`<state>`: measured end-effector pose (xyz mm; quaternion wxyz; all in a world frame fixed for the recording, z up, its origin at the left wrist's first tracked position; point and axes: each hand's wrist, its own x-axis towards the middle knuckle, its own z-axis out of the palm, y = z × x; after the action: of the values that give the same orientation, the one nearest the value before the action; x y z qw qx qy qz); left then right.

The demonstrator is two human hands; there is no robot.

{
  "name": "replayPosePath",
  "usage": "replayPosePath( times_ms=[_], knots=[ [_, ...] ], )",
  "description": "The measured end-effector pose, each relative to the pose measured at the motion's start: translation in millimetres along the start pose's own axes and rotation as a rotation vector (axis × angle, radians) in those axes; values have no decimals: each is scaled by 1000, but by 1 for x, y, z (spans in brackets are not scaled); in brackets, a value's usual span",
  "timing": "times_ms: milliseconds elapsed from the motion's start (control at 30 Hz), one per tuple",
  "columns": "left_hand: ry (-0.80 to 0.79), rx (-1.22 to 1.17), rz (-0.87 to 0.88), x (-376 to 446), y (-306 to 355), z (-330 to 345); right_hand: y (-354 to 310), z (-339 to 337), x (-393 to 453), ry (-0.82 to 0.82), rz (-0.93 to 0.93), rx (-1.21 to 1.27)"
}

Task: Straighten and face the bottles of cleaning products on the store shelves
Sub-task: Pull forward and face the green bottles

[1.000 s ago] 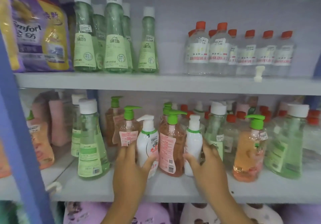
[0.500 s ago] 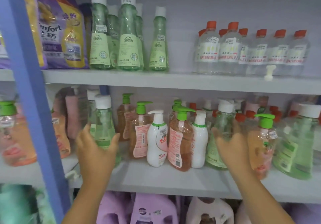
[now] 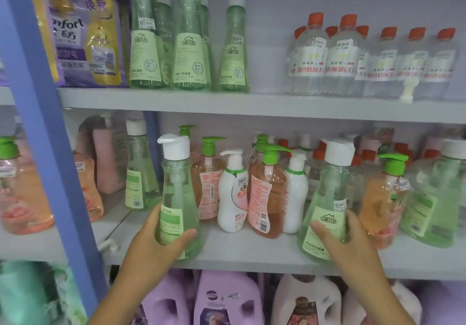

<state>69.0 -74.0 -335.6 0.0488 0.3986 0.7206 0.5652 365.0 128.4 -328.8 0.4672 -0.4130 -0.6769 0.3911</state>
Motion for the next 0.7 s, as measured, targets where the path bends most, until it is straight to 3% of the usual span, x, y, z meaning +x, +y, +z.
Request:
replayPosePath(
  times_ms=[167,500,700],
  knots=[
    [-86,-87,-32,-12,11,21,-10,1,-12,-74,5,1],
    [9,-279,-25,-93,100,14,-67,-32,-69,-253,-103,154],
    [125,-211,278,-89,220,-52,-198,-85,-63,-408,-345,218]
  ],
)
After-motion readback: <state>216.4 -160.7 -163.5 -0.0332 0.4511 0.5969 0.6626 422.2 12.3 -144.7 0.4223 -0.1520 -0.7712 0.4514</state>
